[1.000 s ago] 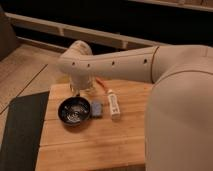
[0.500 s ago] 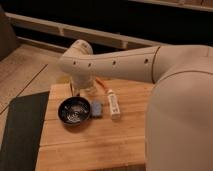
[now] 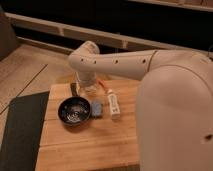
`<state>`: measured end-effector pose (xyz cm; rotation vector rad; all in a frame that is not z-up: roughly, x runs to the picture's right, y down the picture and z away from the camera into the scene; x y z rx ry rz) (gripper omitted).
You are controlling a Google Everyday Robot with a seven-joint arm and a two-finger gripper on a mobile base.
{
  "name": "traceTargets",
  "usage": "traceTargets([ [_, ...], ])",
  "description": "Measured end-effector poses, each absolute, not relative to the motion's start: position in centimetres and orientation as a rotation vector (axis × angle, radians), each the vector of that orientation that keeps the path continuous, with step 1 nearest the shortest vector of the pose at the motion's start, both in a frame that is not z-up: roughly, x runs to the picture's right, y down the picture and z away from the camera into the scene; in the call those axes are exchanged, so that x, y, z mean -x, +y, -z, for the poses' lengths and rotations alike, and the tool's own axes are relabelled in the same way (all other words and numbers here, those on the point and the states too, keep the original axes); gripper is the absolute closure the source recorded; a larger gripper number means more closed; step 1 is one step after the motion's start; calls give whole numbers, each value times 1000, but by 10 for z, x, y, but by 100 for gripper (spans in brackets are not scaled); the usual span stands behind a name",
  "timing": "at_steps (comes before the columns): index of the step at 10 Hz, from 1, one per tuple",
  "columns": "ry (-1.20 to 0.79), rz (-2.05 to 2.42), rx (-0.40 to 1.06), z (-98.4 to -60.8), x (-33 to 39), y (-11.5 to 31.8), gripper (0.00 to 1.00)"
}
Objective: Drag the ceramic bowl in a circle
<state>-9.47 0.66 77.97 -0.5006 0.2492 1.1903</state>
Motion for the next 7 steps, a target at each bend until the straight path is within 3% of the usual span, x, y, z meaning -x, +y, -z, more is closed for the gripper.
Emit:
traceTargets([
  [3, 259, -1154, 597, -823, 94, 28, 35],
  [7, 291, -1131, 655, -838, 91, 49, 35],
])
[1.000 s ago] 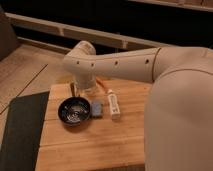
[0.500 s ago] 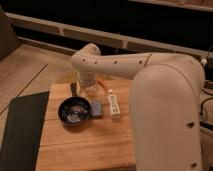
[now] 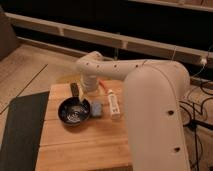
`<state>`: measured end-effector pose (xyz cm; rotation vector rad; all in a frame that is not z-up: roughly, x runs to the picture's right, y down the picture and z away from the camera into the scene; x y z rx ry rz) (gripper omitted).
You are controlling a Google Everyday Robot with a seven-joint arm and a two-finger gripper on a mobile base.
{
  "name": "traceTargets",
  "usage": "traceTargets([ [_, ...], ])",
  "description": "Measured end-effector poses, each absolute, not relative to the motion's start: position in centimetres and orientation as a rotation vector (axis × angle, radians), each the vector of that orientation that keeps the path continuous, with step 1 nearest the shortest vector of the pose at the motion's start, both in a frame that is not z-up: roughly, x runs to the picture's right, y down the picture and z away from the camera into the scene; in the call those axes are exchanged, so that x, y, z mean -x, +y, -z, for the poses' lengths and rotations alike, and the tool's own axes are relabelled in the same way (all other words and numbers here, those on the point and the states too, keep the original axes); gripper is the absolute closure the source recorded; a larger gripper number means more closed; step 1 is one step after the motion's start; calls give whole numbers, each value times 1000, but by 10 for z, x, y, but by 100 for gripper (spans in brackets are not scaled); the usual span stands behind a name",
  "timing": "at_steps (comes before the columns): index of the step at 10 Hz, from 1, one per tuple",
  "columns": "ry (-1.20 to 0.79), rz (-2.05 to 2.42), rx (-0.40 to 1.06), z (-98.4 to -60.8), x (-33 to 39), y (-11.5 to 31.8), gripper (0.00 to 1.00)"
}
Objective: Drag the ceramic bowl in a circle
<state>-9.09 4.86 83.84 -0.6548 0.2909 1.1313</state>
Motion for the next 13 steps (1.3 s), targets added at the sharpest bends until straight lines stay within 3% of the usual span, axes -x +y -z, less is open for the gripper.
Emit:
traceTargets([
  [7, 218, -1008, 580, -845, 105, 41, 35],
  [13, 175, -961, 607, -866, 115, 69, 35],
])
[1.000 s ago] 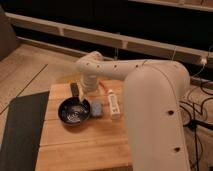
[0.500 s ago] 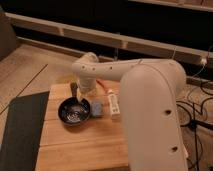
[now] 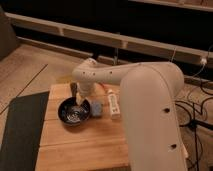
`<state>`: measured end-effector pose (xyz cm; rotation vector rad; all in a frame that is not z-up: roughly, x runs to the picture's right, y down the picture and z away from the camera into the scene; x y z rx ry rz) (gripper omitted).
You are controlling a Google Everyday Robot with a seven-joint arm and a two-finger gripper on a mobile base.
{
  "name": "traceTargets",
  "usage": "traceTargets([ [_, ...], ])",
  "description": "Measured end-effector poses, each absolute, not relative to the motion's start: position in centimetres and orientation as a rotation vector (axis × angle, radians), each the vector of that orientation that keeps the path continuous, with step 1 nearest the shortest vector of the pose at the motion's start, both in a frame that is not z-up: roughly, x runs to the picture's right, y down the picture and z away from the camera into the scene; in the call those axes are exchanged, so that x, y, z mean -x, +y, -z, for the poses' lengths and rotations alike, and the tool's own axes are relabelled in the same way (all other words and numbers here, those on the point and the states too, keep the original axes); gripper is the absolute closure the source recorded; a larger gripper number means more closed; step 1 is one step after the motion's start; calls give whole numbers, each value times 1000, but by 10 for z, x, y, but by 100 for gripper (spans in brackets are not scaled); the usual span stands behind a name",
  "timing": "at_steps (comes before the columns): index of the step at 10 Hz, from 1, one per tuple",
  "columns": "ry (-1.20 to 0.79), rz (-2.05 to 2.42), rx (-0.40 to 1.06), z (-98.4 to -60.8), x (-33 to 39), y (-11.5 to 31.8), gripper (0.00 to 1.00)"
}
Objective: Drag the ceramic bowl in a circle
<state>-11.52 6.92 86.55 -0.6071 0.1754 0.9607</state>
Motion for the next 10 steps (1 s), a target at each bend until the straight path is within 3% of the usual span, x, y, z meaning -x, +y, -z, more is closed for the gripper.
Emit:
traceTargets([
  [6, 257, -932, 669, -895, 122, 100, 37],
  [7, 267, -932, 672, -897, 121, 101, 42],
  [10, 296, -916, 656, -905, 122, 100, 75],
])
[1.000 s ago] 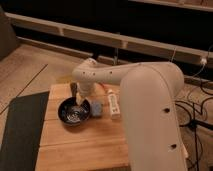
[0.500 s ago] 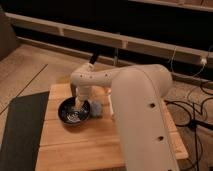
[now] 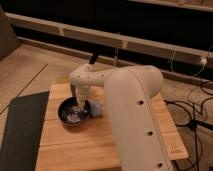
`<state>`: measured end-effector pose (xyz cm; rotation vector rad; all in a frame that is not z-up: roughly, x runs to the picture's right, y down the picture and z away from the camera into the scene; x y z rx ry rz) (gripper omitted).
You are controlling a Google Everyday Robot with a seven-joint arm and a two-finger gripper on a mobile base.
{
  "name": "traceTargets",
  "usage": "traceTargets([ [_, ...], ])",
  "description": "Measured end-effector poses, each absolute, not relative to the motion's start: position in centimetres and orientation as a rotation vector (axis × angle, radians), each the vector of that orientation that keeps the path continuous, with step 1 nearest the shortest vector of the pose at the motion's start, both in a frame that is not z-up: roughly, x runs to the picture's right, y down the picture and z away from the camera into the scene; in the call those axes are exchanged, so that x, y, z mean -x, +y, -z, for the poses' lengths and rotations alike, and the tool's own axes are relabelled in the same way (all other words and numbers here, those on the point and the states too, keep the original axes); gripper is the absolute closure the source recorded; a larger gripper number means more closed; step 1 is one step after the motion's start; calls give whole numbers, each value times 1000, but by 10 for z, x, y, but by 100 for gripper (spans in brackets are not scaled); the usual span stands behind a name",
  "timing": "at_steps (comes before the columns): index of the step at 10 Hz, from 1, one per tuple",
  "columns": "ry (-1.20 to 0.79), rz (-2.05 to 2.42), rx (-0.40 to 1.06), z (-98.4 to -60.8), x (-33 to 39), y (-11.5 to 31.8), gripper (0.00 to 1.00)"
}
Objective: Drag the ceramic bowl in a circle
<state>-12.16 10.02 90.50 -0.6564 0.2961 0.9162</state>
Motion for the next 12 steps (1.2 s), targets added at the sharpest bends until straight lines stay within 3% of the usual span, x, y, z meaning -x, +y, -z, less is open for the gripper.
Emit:
traceTargets([
  [1, 298, -922, 649, -906, 123, 98, 90],
  [3, 306, -912, 622, -902, 126, 92, 100],
  [8, 357, -867, 569, -872, 126, 96, 100],
  [12, 460, -925, 580, -872, 101, 104, 100],
])
